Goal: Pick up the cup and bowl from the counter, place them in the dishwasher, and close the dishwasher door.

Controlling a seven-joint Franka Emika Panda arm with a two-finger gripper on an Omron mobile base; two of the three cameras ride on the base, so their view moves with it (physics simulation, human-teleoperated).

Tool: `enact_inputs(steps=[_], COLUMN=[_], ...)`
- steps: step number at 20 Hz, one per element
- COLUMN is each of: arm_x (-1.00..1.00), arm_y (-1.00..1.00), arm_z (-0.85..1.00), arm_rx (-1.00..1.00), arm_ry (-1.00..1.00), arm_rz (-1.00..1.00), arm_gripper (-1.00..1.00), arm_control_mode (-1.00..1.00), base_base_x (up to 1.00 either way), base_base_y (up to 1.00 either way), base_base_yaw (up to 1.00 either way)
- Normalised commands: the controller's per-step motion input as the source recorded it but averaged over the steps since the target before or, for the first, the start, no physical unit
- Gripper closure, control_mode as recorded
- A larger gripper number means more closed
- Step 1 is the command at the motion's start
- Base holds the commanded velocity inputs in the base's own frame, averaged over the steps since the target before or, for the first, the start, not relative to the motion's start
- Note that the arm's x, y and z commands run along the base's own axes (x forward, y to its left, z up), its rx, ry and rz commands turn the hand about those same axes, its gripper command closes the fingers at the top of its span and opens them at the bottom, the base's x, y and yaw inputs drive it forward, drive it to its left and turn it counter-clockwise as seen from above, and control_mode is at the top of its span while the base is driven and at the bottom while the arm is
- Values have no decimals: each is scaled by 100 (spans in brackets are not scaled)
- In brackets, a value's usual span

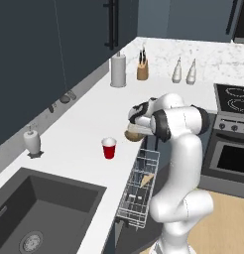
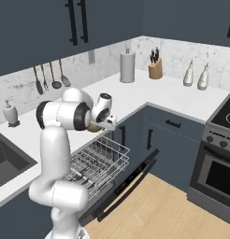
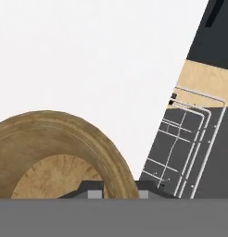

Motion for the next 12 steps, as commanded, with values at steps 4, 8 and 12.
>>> enact_inputs(steps=[4, 8, 12], arm_x=[-100, -100, -41], arm_y=[-47, -26, -1], arm_z=[0, 0, -19], arm_rx=[5, 2, 0], arm_ry=[-14, -13, 3], arm_rz=[12, 16, 17], arm_gripper=[100, 100, 100], arm_control_mode=[-100, -100, -100], base_base_x=[0, 0, 0], base_base_y=[0, 0, 0], base_base_yaw=[0, 0, 0])
